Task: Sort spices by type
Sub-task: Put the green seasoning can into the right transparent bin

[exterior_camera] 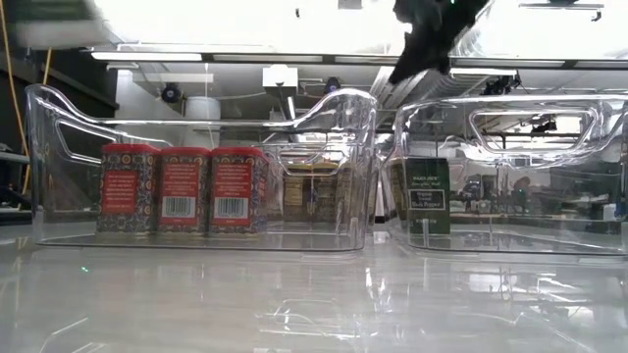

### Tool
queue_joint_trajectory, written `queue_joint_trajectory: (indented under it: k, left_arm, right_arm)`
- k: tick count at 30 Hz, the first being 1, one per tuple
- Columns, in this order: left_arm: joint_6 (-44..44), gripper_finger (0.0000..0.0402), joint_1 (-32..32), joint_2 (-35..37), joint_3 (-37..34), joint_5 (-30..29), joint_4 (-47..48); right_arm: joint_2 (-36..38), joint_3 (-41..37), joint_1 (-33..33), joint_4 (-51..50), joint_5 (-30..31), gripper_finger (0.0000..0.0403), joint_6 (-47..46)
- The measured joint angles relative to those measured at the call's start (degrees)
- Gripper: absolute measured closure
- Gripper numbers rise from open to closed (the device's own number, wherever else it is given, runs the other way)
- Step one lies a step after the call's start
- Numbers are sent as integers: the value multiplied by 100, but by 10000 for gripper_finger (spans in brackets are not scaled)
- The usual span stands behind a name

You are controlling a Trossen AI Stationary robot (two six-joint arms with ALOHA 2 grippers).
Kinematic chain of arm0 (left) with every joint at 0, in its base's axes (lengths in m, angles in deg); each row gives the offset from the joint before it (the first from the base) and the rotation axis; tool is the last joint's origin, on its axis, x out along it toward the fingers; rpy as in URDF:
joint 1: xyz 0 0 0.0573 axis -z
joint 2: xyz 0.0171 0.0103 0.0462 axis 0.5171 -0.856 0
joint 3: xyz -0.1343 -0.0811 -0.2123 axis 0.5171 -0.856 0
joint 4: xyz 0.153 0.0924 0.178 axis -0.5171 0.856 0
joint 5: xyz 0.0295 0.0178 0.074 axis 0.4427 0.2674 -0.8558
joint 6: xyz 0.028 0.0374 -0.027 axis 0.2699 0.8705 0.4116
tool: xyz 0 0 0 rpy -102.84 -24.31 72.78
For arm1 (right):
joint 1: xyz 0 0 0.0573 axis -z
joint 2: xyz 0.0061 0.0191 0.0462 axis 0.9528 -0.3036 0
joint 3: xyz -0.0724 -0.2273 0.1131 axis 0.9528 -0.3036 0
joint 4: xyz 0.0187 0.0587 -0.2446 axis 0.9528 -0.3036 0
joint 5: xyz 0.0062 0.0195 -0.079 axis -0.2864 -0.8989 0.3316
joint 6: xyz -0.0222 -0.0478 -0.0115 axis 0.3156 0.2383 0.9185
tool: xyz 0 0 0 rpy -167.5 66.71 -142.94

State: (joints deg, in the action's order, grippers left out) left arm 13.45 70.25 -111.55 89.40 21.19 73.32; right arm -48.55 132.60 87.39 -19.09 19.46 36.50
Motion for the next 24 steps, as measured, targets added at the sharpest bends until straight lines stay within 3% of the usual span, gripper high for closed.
queue_joint_trajectory:
  k: [3,8,12,14,18,24]
  left_arm:
    - [1952,305,-1328,-132,205,55,-368]
    - [5340,304,-3244,-983,496,296,-2163]
    - [7079,304,-4337,-2012,1160,984,-3767]
    - [7669,304,-4597,-2599,1715,1408,-4144]
    - [8587,303,-4612,-3814,3082,1941,-4004]
    - [9000,303,-4222,-5336,4630,2649,-3595]
  right_arm:
    - [209,223,8,1,90,402,-169]
    - [568,466,-21,-31,406,402,-538]
    - [873,578,-21,-32,591,402,-838]
    - [1035,619,-21,-29,720,402,-976]
    - [1309,676,-15,-27,1024,402,-1059]
    - [1513,676,-6,-405,1368,402,-1378]
